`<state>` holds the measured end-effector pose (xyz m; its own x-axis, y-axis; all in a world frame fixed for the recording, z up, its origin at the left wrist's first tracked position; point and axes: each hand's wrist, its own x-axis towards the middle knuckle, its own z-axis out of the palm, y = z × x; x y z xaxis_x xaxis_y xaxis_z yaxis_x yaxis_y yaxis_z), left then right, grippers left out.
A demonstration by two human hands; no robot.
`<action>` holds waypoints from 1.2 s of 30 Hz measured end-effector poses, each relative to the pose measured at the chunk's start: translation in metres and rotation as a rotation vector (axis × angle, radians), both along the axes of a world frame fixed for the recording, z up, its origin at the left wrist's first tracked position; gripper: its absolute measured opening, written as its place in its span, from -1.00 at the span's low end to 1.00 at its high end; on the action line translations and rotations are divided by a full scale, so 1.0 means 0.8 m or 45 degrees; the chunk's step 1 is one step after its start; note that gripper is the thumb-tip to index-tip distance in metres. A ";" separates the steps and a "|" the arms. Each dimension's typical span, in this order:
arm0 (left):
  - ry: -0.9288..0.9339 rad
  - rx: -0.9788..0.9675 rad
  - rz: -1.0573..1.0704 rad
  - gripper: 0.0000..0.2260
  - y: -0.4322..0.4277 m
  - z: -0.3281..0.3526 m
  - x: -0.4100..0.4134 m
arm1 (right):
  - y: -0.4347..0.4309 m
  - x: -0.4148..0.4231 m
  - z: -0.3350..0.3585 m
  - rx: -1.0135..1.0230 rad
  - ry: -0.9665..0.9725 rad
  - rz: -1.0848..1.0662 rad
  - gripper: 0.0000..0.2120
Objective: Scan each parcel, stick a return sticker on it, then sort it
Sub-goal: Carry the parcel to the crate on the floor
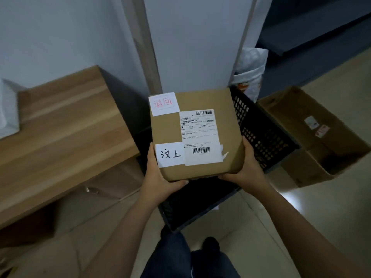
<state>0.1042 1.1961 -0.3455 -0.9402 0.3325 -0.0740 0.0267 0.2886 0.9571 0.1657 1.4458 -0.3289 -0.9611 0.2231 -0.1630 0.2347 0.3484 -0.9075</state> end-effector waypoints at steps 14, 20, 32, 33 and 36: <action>-0.102 0.001 0.141 0.07 -0.017 -0.069 -0.029 | -0.004 -0.071 -0.067 -0.069 -0.201 0.145 0.10; -0.293 -0.107 0.273 0.09 -0.005 -0.130 -0.014 | 0.013 -0.084 -0.121 -0.028 -0.444 0.262 0.27; -0.553 -0.200 0.645 0.04 0.019 -0.302 -0.007 | 0.014 -0.161 -0.278 0.075 -0.632 0.471 -0.01; -0.554 -0.215 0.660 0.01 0.020 -0.318 -0.011 | 0.016 -0.168 -0.298 0.073 -0.634 0.487 0.11; -0.573 -0.278 0.699 0.02 0.020 -0.366 -0.028 | 0.009 -0.194 -0.345 0.100 -0.653 0.542 0.40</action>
<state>0.0814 1.2123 -0.6384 -0.8299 -0.2429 -0.5022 -0.5576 0.3323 0.7607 0.0104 1.4528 -0.6045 -0.7730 -0.1288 -0.6212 0.4569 0.5663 -0.6860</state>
